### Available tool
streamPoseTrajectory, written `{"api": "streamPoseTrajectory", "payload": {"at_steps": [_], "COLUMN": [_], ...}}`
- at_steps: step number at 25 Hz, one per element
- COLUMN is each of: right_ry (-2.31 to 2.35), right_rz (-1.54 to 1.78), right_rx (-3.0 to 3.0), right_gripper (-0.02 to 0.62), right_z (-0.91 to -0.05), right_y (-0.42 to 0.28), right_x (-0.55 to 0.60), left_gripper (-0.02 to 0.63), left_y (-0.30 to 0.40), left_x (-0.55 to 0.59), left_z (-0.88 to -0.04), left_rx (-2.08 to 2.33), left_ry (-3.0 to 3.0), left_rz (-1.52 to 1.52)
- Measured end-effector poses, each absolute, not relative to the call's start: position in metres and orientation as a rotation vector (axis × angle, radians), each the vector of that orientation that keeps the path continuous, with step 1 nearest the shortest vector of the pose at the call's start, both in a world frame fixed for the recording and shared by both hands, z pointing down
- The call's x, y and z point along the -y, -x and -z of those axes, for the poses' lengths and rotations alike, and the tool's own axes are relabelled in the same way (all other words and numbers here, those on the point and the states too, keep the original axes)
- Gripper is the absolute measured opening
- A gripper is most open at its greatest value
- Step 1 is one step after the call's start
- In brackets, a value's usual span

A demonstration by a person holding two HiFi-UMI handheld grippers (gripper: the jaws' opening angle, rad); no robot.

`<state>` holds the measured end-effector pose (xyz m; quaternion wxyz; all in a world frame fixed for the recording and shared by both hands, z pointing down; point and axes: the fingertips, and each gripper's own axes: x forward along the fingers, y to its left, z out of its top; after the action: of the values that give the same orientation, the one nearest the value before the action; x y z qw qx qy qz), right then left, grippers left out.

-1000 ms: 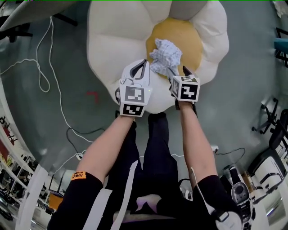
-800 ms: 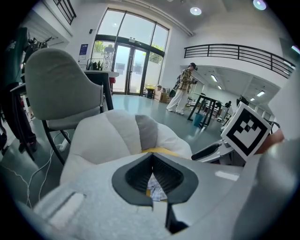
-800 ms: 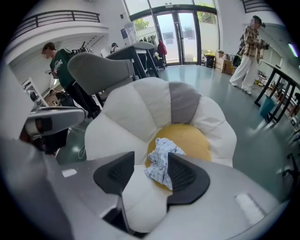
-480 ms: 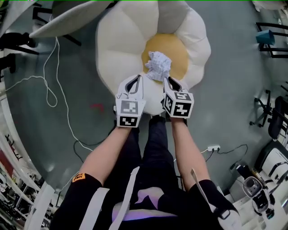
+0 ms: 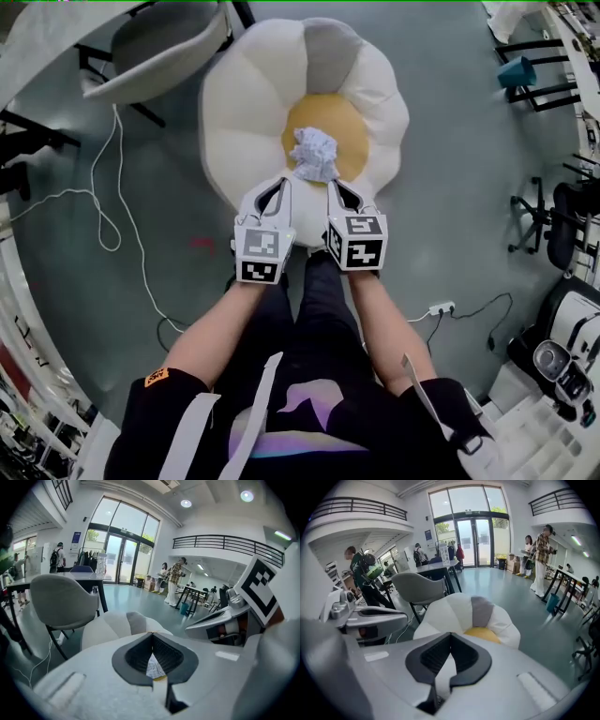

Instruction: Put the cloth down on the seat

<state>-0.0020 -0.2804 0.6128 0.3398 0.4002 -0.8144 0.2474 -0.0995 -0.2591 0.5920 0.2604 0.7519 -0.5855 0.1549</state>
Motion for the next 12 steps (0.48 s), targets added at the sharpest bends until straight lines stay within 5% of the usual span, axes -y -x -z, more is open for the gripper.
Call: {"api": "streamPoseTrajectory", "payload": {"at_steps": [12], "right_ry": [-1.117], "right_rz": [-0.590], "right_rx": [2.207], "right_gripper": [0.002], "right_z": [-0.503], "right_y": [0.004], "right_x": [0.213], "left_gripper": [0.000], "left_y": [0.084], "left_x": [0.197], "left_z": [-0.493], "left_rx": [1.484], "left_ry": [-2.201], "left_rz": [-0.414]}}
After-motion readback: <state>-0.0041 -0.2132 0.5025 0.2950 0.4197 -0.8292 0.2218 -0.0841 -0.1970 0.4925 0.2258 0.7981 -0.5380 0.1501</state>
